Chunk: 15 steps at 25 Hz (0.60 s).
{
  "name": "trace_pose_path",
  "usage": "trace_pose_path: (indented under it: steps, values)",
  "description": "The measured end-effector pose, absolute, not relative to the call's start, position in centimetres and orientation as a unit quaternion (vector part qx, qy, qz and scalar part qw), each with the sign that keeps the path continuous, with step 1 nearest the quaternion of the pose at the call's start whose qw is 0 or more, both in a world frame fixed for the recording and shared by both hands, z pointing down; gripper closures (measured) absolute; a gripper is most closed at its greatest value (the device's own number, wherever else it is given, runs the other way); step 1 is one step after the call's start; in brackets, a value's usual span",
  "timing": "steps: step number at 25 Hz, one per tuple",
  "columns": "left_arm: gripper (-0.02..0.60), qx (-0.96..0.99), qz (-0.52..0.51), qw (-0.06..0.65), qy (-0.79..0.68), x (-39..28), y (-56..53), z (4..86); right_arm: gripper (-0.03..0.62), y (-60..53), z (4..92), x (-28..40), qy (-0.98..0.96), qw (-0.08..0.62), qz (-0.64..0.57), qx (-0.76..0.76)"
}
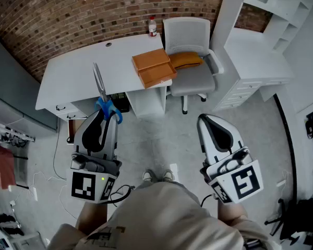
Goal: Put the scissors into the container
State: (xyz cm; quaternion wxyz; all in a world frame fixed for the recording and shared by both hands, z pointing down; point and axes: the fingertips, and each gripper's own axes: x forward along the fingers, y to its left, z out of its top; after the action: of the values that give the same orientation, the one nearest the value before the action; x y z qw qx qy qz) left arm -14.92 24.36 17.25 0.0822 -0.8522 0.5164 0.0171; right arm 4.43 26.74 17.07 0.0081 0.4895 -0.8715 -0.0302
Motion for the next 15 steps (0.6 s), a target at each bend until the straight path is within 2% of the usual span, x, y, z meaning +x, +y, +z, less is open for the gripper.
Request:
trace_pose_path:
  steps: [15]
  values:
    - [0.494, -0.849, 0.009, 0.089, 0.520, -13.0, 26.4, 17.3, 0.586, 28.1, 17.4, 6.8, -0.870, -0.014, -0.016, 0.493]
